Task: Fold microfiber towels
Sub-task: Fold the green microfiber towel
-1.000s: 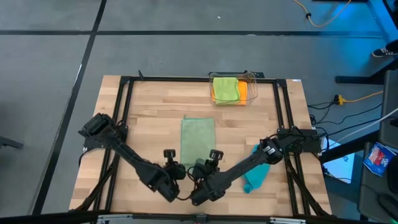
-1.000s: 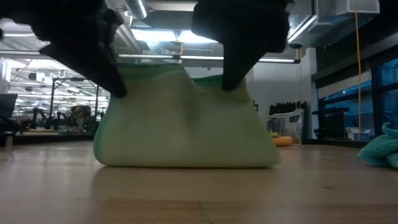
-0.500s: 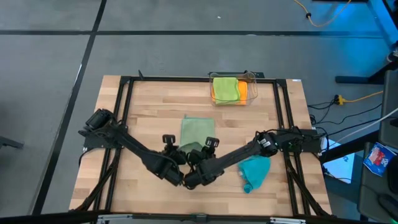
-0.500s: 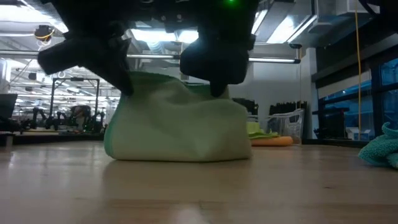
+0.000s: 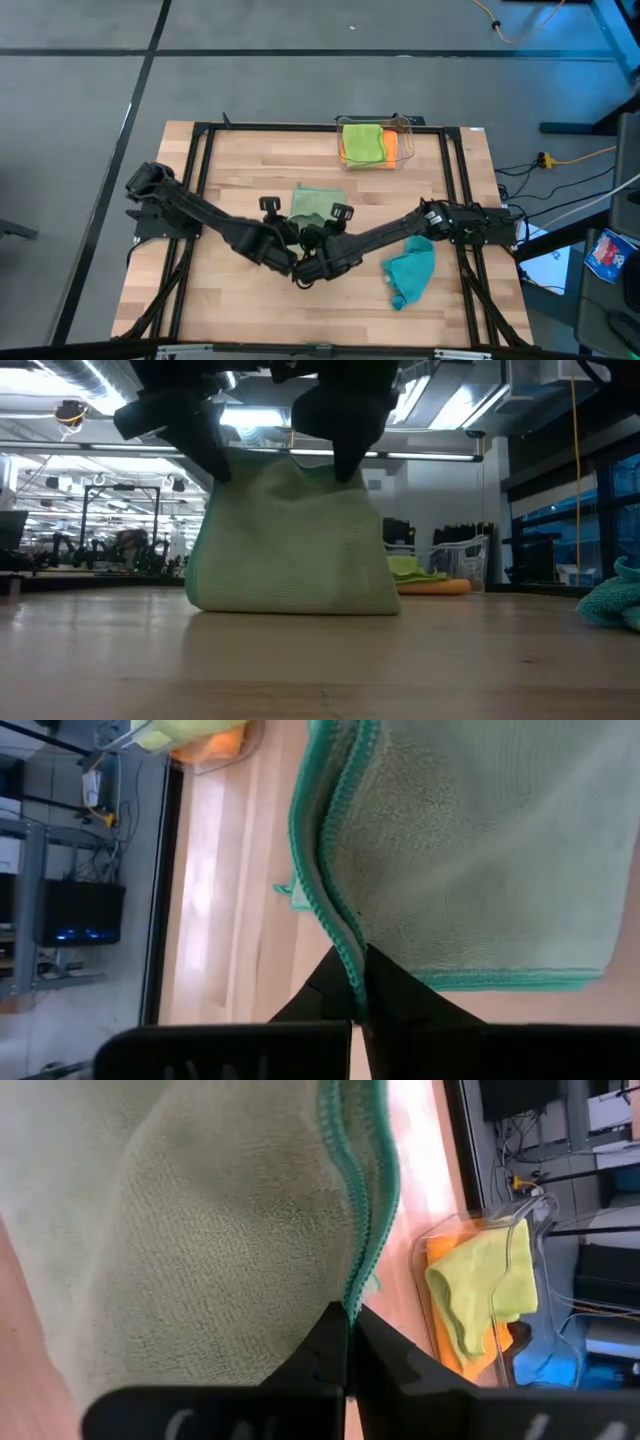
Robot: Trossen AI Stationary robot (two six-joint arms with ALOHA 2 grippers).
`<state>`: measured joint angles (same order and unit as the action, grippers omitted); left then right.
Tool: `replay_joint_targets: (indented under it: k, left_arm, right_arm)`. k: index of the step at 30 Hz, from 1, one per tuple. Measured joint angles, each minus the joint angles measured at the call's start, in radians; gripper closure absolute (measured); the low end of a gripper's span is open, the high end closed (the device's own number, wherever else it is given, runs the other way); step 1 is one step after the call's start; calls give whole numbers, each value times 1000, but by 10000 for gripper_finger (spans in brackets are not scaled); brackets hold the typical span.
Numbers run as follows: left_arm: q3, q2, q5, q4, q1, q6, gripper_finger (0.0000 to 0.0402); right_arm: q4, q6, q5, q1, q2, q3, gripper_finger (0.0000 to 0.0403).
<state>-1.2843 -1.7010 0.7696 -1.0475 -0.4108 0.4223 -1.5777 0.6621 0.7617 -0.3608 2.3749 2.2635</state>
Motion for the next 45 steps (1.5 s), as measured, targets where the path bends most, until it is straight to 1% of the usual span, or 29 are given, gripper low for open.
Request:
replay_joint_targets:
  k: [3,5,9,12,14,17,20,25,28,31,35,41,45]
  left_arm:
    - [29,14,0,23,12,-15,401]
    - [49,23,2,40,24,-30,402]
    - [59,19,-9,81,61,-102,401]
    - [58,19,-29,163,104,-194,401]
    - [58,19,-47,208,135,-254,401]
    - [58,19,-69,218,183,-296,401]
    - [58,19,-79,206,217,-303,401]
    - [60,20,-81,157,256,-302,401]
    - [60,19,-87,166,269,-303,401]
    - [69,20,-78,190,280,-307,401]
    - [73,21,-87,176,291,-327,382]
    - [75,20,-88,175,301,-316,329]
    - [75,20,-78,158,316,-271,296]
  right_arm:
    - [4,-26,0,10,0,-5,396]
    - [12,-38,0,20,-10,-31,396]
    - [24,-2,-7,48,-82,-169,396]
    - [36,38,-9,72,-160,-289,396]
    - [60,46,-22,89,-204,-344,396]
    - [120,39,-23,112,-250,-411,396]
    - [181,23,-17,138,-270,-471,396]
    - [323,-65,-7,172,-288,-560,396]
    - [357,-67,17,180,-302,-595,396]
    - [355,-65,26,187,-309,-600,392]
    - [330,-52,22,191,-310,-602,376]
    - [319,-42,-2,207,-309,-605,344]
    - [315,-67,3,223,-309,-605,316]
